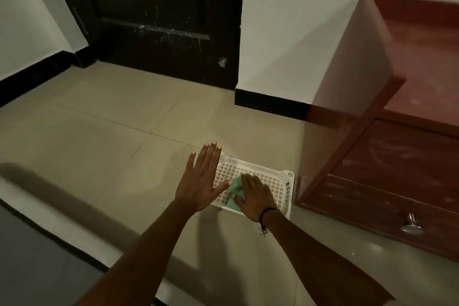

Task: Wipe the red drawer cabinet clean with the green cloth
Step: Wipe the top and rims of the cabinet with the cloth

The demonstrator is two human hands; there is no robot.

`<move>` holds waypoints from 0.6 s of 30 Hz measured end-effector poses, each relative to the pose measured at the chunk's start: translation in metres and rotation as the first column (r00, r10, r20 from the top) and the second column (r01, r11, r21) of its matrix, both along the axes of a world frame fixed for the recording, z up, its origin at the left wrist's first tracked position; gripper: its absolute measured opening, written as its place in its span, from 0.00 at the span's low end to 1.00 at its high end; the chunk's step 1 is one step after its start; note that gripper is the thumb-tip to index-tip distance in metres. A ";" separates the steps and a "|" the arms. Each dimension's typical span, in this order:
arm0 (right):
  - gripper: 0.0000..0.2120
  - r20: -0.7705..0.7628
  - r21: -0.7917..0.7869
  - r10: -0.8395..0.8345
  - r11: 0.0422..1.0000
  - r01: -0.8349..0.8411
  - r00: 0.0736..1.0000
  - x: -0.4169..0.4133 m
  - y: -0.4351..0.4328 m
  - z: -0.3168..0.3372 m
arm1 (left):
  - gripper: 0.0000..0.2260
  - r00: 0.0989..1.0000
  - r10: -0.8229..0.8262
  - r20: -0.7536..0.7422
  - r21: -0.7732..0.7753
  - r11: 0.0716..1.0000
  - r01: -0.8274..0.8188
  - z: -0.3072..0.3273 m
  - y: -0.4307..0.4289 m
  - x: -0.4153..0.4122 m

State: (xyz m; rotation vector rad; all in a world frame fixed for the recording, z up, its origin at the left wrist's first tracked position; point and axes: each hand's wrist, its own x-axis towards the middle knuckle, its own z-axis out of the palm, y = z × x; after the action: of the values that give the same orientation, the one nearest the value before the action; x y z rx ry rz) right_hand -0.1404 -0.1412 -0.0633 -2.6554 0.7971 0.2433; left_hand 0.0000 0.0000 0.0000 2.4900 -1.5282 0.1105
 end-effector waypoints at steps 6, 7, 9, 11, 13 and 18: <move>0.38 -0.063 0.067 0.050 0.997 -0.046 0.997 0.004 -0.012 0.013 | 0.41 0.999 -0.021 0.031 0.008 1.000 0.021 0.005 0.001 0.002; 0.38 -0.078 0.087 0.058 0.995 -0.051 0.995 0.004 -0.014 0.015 | 0.41 0.999 -0.027 0.031 0.005 1.000 0.026 0.006 0.000 0.001; 0.39 -0.105 0.093 0.072 0.994 -0.063 0.992 0.003 -0.018 0.016 | 0.41 0.999 -0.032 0.037 0.007 0.999 0.032 0.010 -0.003 0.000; 0.40 -0.116 0.081 0.073 0.995 -0.064 0.991 0.003 -0.018 0.016 | 0.41 0.998 -0.037 0.050 0.007 0.999 0.037 0.013 -0.006 -0.003; 0.41 -0.126 0.074 0.062 0.996 -0.053 0.990 0.005 -0.018 0.015 | 0.41 0.997 -0.044 0.060 -0.002 0.999 0.045 0.015 -0.007 -0.004; 0.32 -0.135 0.054 0.039 0.998 -0.032 0.990 0.011 -0.013 0.020 | 0.40 0.996 -0.037 0.084 -0.019 0.999 0.039 0.018 -0.006 -0.002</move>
State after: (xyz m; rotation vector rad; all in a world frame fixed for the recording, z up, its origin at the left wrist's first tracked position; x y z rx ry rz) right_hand -0.1289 -0.1545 -0.0431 -2.6280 0.7742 0.4531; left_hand -0.0018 -0.0058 0.0178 2.4679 -1.5978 0.2259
